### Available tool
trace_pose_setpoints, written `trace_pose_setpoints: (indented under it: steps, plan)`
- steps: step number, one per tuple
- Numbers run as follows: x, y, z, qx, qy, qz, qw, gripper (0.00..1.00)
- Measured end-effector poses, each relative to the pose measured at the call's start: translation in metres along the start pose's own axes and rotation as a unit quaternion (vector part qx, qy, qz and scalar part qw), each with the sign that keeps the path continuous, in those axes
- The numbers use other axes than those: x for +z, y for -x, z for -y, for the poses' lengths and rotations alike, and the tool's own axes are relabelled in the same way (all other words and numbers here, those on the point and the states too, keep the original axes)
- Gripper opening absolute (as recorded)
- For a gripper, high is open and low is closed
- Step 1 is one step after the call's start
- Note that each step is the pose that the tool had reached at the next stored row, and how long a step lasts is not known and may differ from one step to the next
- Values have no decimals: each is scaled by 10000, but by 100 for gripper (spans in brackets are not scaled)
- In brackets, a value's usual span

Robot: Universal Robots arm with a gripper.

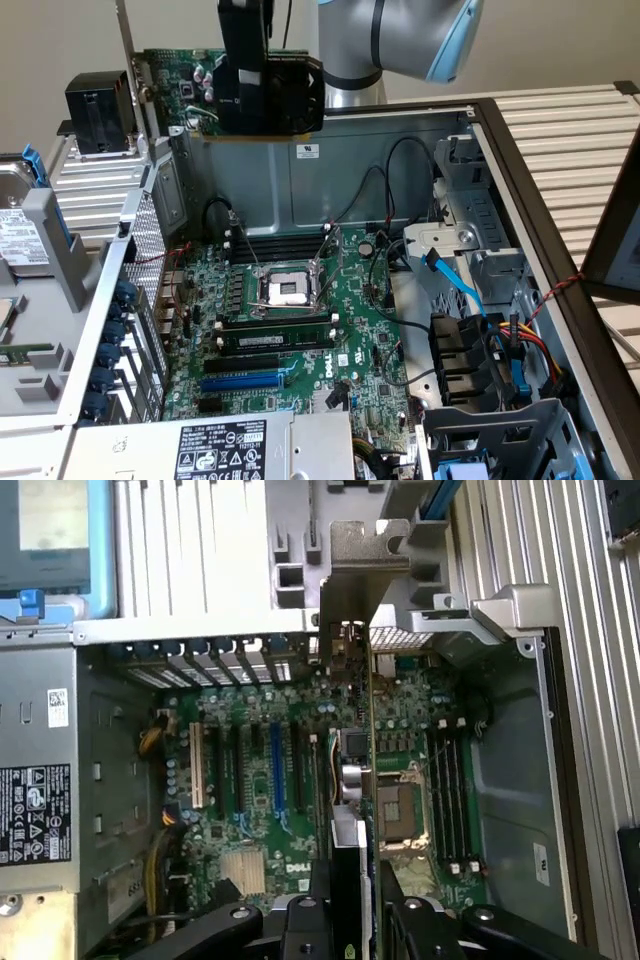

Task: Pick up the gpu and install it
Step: 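Insert the gpu into the slot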

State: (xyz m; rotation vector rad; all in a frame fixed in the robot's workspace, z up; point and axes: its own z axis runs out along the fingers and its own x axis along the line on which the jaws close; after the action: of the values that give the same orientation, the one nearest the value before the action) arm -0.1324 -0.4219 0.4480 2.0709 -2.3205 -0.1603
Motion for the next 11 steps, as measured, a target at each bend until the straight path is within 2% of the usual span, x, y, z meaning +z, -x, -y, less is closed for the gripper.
trace_pose_setpoints:
  steps: [2,3,6,7,11]
  plan:
    - [13,1,-2,-49,3,9,10000,28]
    - [16,1,-2,-115,10,35,9999,28]
    - [26,1,-1,-315,33,147,9994,28]
    - [39,-2,0,-332,36,163,9993,28]
    - [108,-9,7,-333,36,160,9993,28]
